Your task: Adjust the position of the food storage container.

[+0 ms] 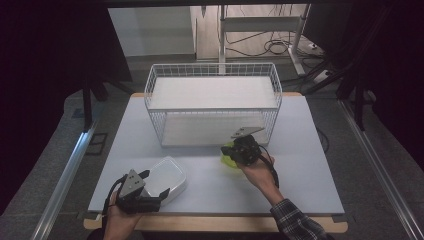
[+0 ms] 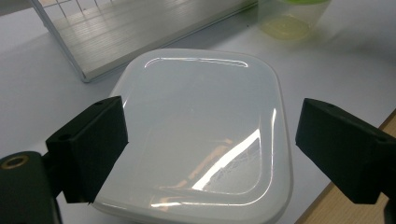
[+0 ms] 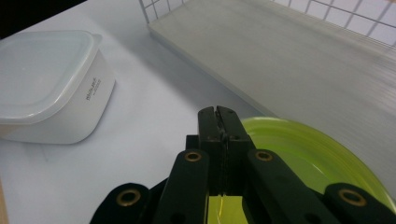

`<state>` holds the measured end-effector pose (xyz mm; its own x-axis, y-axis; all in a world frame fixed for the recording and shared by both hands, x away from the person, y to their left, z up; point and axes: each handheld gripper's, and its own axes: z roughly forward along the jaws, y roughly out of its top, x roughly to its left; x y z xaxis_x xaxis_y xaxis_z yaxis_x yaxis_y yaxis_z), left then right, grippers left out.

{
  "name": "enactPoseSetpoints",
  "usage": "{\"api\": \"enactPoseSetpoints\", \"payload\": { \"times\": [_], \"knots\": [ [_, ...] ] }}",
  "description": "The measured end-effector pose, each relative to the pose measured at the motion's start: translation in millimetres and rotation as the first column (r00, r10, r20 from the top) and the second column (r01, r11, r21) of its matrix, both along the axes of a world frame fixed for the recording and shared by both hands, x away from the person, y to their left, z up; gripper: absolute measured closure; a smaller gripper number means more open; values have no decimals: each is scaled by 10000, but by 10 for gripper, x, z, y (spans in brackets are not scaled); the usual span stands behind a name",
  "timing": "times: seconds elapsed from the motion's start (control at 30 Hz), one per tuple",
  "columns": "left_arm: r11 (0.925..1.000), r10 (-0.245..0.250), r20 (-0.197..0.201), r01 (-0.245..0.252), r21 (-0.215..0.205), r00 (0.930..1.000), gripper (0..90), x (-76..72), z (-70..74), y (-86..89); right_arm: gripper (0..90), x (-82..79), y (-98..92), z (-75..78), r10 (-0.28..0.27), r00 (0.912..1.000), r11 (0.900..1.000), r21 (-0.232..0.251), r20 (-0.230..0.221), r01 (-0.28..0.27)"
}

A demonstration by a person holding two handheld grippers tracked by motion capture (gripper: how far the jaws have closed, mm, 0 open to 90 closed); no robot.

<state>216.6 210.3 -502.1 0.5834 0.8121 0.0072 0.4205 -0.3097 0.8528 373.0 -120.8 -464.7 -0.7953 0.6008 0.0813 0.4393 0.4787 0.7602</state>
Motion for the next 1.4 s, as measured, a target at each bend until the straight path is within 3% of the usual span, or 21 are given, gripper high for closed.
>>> {"api": "enactPoseSetpoints", "payload": {
  "times": [0.33,0.47,0.53,0.67,1.2,1.23,1.4],
  "knots": [
    [10000,-30,-17,30,-11,10000,89,-1,-1,-1,890,109,286,-96,308,9995,9967,-751,94,-301],
    [10000,-50,-45,50,-20,10000,89,1,-3,1,891,151,290,-158,291,9996,9945,-1003,-39,-294],
    [10000,-61,-57,61,-15,10000,89,2,-5,-1,891,161,258,-170,300,9994,9964,-793,-151,-311],
    [10000,-79,-43,79,20,10000,89,0,-4,-6,891,159,225,-162,207,9997,9955,-919,-96,-215],
    [9999,-125,-94,126,39,9999,89,4,-10,-15,887,77,-295,-180,-897,9958,9903,-1081,-164,874],
    [9999,-127,-88,127,60,9999,89,3,-10,-14,887,61,-412,-174,-1083,9940,9881,-1107,-119,1063],
    [9999,-120,-106,119,-25,9999,89,1,-7,-17,884,30,-646,-160,-1504,9886,9829,-1091,-105,1484]
  ]
}}
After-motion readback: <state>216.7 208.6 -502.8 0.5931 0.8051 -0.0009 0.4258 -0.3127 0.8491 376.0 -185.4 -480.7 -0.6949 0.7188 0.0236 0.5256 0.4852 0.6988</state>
